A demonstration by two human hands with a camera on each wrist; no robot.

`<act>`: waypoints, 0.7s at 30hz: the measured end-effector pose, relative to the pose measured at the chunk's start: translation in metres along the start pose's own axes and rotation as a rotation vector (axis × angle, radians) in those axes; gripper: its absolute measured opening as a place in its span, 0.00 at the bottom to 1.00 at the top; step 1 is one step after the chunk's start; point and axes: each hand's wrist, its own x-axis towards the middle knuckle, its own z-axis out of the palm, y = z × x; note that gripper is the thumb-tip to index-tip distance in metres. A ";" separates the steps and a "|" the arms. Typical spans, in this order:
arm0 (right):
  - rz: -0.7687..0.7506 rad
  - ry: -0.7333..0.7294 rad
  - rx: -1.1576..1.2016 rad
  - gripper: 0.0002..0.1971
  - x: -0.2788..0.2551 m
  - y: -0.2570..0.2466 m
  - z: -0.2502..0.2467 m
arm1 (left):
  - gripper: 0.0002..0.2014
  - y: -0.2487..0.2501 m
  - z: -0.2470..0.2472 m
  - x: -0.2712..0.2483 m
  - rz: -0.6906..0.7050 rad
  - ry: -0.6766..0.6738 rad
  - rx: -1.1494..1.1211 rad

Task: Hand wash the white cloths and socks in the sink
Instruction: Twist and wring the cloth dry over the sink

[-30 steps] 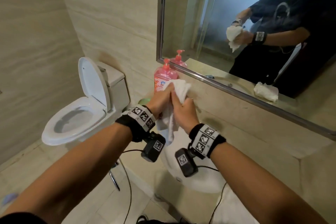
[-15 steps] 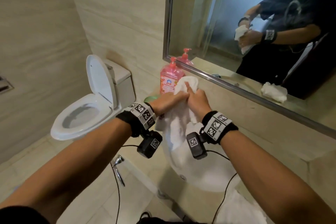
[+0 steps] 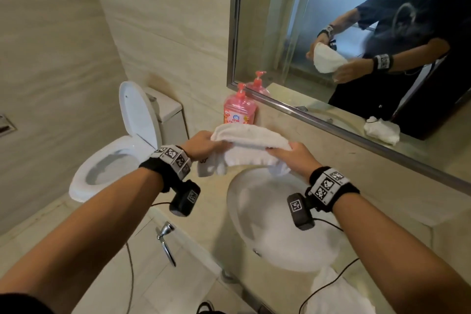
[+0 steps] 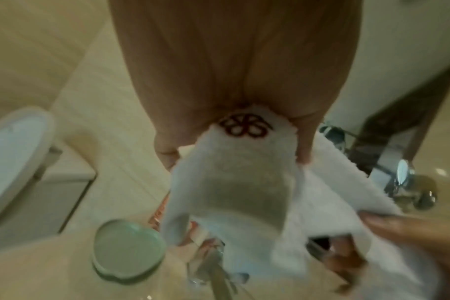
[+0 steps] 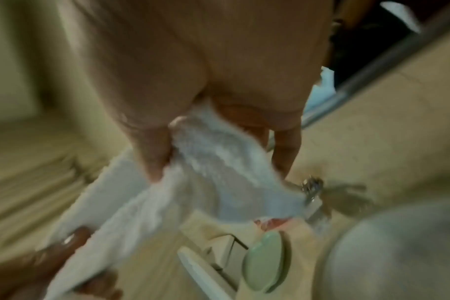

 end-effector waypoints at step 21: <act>0.039 0.021 -0.132 0.23 0.014 -0.030 0.037 | 0.31 0.045 0.027 -0.001 0.140 -0.099 0.441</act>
